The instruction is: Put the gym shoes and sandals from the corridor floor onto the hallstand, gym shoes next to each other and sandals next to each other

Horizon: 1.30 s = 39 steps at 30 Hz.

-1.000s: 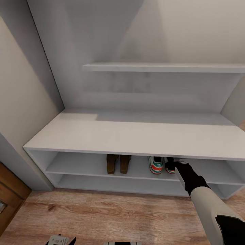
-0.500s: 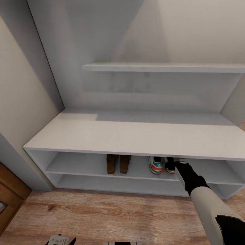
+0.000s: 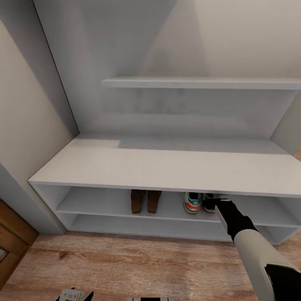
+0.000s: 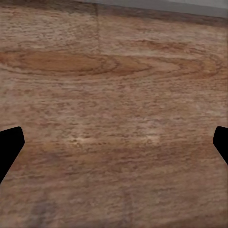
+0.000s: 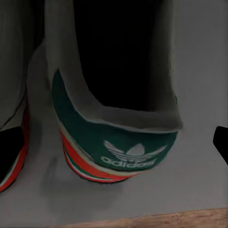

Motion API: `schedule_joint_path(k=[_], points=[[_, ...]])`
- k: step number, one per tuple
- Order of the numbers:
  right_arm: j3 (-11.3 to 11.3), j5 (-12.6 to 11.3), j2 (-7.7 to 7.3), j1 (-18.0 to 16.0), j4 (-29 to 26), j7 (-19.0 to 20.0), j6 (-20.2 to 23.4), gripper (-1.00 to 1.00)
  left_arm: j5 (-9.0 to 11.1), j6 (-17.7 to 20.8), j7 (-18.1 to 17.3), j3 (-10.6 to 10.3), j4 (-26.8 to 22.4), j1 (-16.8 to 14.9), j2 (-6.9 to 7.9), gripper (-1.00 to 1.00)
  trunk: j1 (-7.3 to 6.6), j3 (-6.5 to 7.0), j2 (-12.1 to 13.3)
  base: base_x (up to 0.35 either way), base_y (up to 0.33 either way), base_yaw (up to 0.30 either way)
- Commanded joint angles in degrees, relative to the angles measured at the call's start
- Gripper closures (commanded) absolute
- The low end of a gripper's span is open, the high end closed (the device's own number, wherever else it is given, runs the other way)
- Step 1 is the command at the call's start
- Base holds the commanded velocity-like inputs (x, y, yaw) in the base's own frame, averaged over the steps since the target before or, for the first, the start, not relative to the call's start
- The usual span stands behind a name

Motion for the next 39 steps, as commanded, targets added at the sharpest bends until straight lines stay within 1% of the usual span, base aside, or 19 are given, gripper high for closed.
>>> schedule_joint_path(k=[1, 7, 11, 39], points=[[-0.2, 0.6, 0.03, 0.0, -0.1, 0.2, 0.3, -1.00, 0.2, 0.1, -0.6, 0.3, 0.1, 0.0, -0.02, -1.00, -0.01, -0.05, 0.0, 0.000, 0.000, 0.000], [-0.2, 0.6, 0.03, 0.0, -0.1, 0.2, 0.3, -1.00, 0.2, 0.1, -0.6, 0.3, 0.0, 0.0, -0.02, -1.00, -0.01, -0.05, 0.0, -0.010, 0.000, 0.000], [-0.2, 0.6, 0.03, 0.0, 0.0, 0.2, 0.3, -1.00, 0.2, 0.1, -0.6, 0.3, 0.1, 0.0, -0.02, -1.00, -0.01, -0.05, 0.0, -0.209, 0.000, 0.000], [-0.1, 0.7, 0.00, 0.7, 0.3, 0.1, -0.5, -1.00, 0.3, 0.1, -0.6, 0.4, 0.0, 0.0, -0.02, -1.00, -0.01, -0.05, 0.0, -0.324, 0.000, 0.000]])
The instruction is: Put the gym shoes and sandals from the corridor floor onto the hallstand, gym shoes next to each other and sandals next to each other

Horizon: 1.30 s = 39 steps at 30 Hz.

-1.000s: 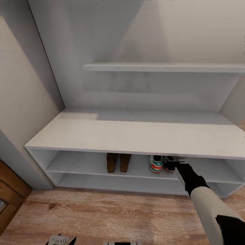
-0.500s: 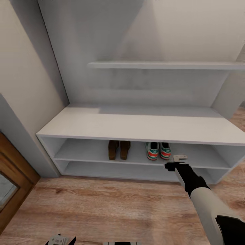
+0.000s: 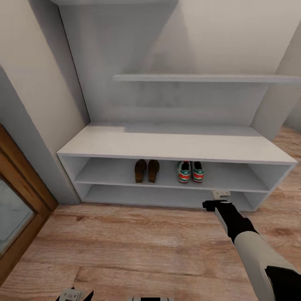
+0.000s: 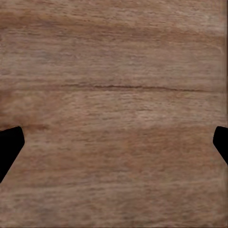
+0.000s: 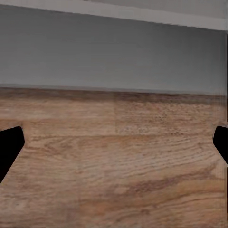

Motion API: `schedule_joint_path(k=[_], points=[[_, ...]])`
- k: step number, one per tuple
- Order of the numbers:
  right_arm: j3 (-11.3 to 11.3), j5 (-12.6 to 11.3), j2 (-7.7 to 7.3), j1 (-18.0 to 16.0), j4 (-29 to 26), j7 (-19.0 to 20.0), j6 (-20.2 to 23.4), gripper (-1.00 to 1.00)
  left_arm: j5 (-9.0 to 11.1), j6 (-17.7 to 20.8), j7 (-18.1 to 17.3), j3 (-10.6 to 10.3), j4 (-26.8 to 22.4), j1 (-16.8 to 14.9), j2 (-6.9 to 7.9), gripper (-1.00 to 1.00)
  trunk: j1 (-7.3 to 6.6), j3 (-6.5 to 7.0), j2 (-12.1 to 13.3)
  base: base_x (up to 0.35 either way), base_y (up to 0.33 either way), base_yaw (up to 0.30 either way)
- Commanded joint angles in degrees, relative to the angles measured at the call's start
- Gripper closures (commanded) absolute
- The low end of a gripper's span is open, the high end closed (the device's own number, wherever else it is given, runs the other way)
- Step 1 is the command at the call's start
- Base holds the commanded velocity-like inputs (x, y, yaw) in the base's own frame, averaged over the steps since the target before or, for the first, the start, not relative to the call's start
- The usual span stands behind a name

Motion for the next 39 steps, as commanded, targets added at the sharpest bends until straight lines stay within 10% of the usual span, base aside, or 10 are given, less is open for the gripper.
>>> schedule_joint_path(k=[1, 11, 21, 26, 39], points=[[-0.2, 0.6, 0.02, 0.2, -0.1, 0.1, 0.2, -1.00, 0.2, 0.1, -0.6, 0.4, 0.1, 0.0, -0.02, -1.00, -0.05, -0.04, 0.0, -0.331, 0.000, 0.000], [-0.2, 0.5, -1.55, 7.5, 6.8, -0.2, -12.1, -1.00, 0.5, 0.0, -0.6, 0.9, 0.3, 0.0, 0.07, -1.00, -0.05, -0.04, 0.0, -0.332, 0.000, 0.000], [-0.2, 0.4, -3.29, 10.6, 23.0, -0.3, -31.3, -1.00, 0.8, -0.1, -0.5, 1.0, 0.4, 0.0, 0.24, -1.00, -0.05, -0.04, 0.0, -0.331, 0.000, 0.000], [-0.3, 0.3, -5.01, 18.1, 29.1, -0.2, -45.9, -1.00, 1.0, -0.1, -0.5, 1.1, 0.4, 0.0, 0.48, -1.00, -0.05, -0.04, 0.0, -0.309, 0.000, 0.000], [-0.3, 0.1, -5.04, 22.8, 29.3, -0.1, -50.0, -1.00, 1.0, -3.0, 1.5, 1.1, 0.5, 0.0, 0.55, -1.00, -0.05, -0.04, 0.0, -0.112, 0.000, 0.000]])
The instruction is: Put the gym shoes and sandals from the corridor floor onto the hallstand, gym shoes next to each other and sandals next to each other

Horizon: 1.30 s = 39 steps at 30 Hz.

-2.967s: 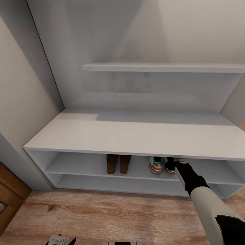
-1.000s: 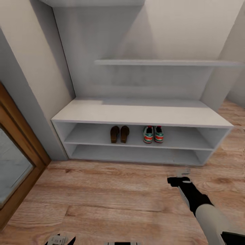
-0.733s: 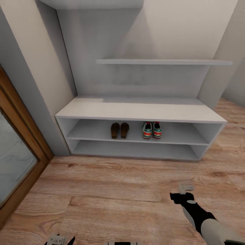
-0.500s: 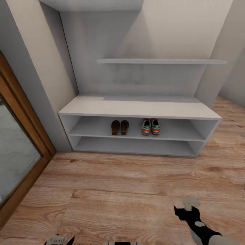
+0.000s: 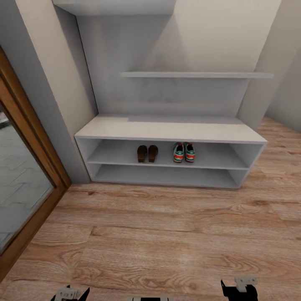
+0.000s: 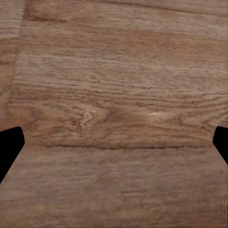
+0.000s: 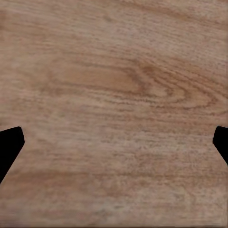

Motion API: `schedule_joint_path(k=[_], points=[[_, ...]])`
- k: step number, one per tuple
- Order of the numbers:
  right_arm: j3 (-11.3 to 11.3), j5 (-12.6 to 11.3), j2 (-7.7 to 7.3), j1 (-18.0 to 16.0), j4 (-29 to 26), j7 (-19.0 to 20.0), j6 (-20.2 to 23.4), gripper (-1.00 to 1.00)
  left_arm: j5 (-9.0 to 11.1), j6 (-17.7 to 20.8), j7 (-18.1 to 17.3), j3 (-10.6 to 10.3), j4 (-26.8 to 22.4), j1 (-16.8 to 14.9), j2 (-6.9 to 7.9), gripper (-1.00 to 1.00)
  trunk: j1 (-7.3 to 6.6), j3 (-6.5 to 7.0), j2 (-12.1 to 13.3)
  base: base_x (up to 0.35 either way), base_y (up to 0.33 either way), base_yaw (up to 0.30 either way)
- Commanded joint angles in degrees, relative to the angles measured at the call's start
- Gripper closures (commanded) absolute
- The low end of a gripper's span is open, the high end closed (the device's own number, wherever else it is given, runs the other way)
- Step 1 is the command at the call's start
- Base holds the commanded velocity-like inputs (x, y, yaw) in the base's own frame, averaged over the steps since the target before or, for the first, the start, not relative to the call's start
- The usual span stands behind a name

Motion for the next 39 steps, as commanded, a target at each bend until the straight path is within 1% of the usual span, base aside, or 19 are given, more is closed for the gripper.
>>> schedule_joint_path(k=[1, 8, 28, 29, 33, 39], points=[[-0.4, 0.6, 0.04, 0.0, 0.1, -0.2, -0.2, -1.00, 0.3, -0.1, -0.4, 0.3, 0.1, 0.0, -0.03, -1.00, -0.01, -0.04, 0.0, -0.008, 0.000, 0.000], [-0.5, 0.5, 0.18, 0.1, 0.0, -0.2, -0.3, -1.00, 0.3, -0.7, 0.3, 0.3, 0.1, 0.0, -0.05, -1.00, -0.01, -0.04, 0.0, -0.003, 0.000, 0.000], [-0.5, 0.5, 0.61, 0.1, 0.1, -0.2, -0.3, -1.00, 0.3, -0.8, 0.4, 0.3, 0.1, 0.0, -0.21, -1.00, -0.01, -0.04, 0.0, 0.000, 0.000, 0.000], [-0.5, 0.7, 2.13, 0.1, 0.2, -0.3, -0.3, -1.00, 0.3, -0.8, 0.4, 0.3, 0.2, 0.0, -0.23, -1.00, -0.01, -0.04, 0.0, 0.000, 0.000, 0.000], [-0.5, 0.9, 3.01, 0.2, 0.3, -0.3, -0.3, -1.00, 0.3, -0.8, 0.4, 0.3, 0.2, 0.0, -0.23, -1.00, -0.01, -0.04, 0.0, 0.000, 0.000, 0.000], [-0.5, 1.0, 4.00, 0.5, 0.3, -0.3, -0.2, -1.00, 0.3, -0.8, 0.4, 0.3, 0.2, 0.0, -0.23, -1.00, -0.17, 1.29, 0.1, 0.000, 0.000, 0.000]])
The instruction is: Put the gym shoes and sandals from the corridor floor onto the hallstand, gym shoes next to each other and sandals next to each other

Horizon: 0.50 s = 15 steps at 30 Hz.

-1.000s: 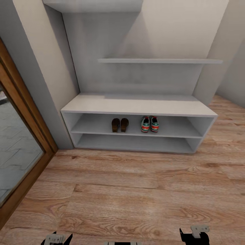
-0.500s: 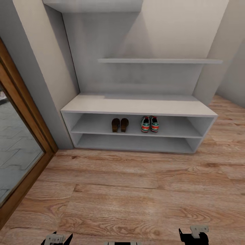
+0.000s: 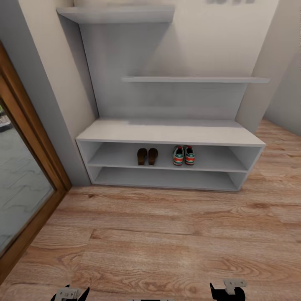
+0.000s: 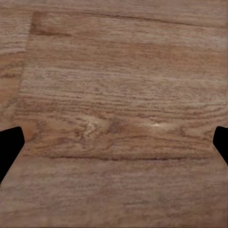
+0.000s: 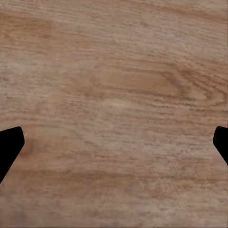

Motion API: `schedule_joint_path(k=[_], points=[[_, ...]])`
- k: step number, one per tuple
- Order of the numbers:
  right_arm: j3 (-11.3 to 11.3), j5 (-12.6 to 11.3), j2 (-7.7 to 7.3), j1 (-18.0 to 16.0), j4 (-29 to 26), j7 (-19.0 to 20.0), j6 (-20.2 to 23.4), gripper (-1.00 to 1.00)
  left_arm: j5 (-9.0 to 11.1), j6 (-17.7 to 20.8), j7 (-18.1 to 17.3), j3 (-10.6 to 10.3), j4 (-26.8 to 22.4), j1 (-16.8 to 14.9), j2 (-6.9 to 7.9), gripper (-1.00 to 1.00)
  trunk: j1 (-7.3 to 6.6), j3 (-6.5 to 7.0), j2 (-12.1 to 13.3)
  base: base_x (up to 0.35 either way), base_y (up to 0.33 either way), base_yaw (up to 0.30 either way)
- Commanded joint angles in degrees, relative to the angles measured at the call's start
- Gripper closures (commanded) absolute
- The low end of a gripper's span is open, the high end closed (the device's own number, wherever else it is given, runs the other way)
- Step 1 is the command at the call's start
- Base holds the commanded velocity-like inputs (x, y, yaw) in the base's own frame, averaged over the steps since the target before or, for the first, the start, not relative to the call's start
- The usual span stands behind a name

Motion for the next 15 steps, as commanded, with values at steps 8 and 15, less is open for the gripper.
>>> schedule_joint_path(k=[8, 15], points=[[-0.4, 0.6, 1.31, 1.2, 0.1, -0.2, -0.2, -1.00, 0.4, 0.0, -0.6, 0.3, 0.3, 0.0, -0.16, -1.00, -0.22, 1.74, 0.1, 0.000, 0.000, 0.000], [-0.4, 0.6, 1.51, 1.5, 0.1, -0.2, -0.1, -1.00, 0.4, 0.0, -0.6, 0.3, 0.4, 0.0, -0.19, -1.00, -0.40, 3.29, 0.2, 0.000, 0.000, 0.000]])
